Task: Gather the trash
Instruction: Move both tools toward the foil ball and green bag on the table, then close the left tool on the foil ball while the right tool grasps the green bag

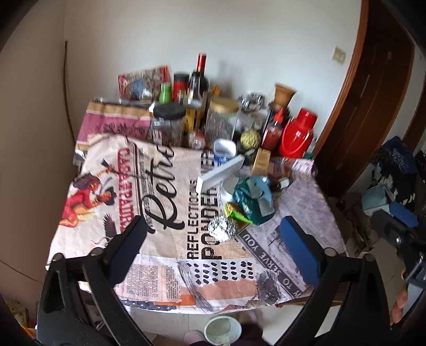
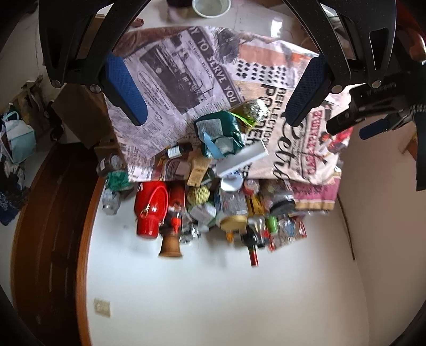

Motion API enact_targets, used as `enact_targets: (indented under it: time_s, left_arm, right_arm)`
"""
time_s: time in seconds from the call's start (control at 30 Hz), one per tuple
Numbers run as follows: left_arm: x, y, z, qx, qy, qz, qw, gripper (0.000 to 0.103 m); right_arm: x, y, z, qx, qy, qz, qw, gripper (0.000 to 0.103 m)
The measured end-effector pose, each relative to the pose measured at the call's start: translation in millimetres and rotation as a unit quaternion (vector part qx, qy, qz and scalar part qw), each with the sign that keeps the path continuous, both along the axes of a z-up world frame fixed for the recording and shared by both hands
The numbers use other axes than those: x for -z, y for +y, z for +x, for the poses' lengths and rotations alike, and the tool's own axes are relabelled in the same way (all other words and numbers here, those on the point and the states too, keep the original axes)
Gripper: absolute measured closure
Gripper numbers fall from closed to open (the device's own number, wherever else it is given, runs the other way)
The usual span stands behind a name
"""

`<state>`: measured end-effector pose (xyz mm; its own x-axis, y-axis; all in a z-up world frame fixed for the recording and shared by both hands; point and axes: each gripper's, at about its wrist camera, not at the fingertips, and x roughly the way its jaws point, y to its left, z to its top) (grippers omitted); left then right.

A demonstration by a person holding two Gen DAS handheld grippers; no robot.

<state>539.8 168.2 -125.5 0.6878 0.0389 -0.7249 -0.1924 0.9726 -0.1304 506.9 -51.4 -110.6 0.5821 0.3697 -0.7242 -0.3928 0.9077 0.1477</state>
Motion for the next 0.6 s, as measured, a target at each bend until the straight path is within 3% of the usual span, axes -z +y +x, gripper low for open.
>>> enact_targets:
  time_s: [0.3,0.6]
  left_arm:
    - [60,-14,66,-0.038,0.083,-0.053,0.9944,0.015]
    - [134,-14,109,-0.090,0.166,-0.091,0.9778,0.015]
  right_arm:
    - [68,19,95,-0.075,0.115,-0.013,0.990,0.000]
    - [148,47,156,-0.132,0.219,-0.008,0.967,0.000]
